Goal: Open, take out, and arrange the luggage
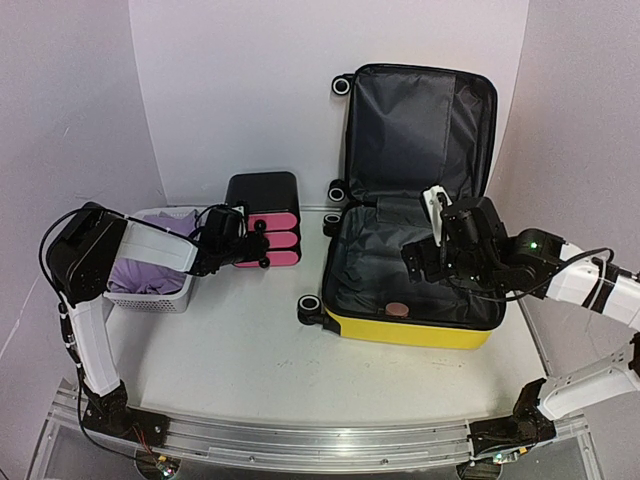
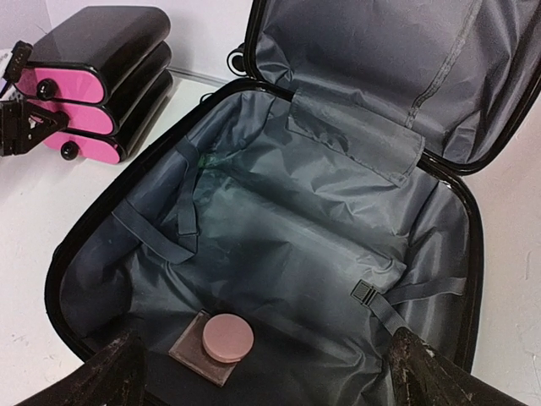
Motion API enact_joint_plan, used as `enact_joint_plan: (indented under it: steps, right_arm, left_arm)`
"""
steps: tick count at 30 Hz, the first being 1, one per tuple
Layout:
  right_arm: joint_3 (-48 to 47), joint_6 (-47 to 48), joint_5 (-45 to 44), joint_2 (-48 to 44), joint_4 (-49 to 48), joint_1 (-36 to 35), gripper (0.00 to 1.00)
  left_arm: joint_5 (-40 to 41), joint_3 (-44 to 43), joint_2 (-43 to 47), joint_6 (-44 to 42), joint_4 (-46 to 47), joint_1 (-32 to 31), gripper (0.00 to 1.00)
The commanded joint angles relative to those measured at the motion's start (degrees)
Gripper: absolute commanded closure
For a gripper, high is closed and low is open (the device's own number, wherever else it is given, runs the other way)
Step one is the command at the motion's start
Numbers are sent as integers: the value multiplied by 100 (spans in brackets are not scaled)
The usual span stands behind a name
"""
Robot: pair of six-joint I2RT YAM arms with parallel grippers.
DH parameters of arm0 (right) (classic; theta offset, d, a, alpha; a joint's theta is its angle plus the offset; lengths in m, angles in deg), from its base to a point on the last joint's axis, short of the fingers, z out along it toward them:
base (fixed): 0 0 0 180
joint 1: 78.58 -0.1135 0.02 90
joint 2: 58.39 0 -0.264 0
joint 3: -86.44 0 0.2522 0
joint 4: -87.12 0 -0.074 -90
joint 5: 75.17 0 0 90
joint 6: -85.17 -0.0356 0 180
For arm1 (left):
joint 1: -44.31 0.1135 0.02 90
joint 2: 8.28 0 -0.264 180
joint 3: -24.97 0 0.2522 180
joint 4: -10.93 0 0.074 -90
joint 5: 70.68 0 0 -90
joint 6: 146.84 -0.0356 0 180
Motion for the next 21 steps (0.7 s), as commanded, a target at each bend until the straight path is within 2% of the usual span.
enact_joint_plan:
  steps: [1,6,10,17,21]
  right_arm:
    - [72,-89,-141,-162,-54,10,2]
    - [93,-34,-182,-226,-1,10,2]
    - [134,-34,-223,-289,33,11,2]
    - [132,31,-296,-134,35,8,2]
    - [137,94,-303,31,-72,5,2]
  left_arm:
    - [175,-231,-57,65,290,-2,54]
    - [130,-354,-193,90,300,-2,60]
    - [155,-381,-218,118,300,-2,68]
    - [115,-70,131,204,300,-10,82]
    - [59,268,478,266,292,-92,83]
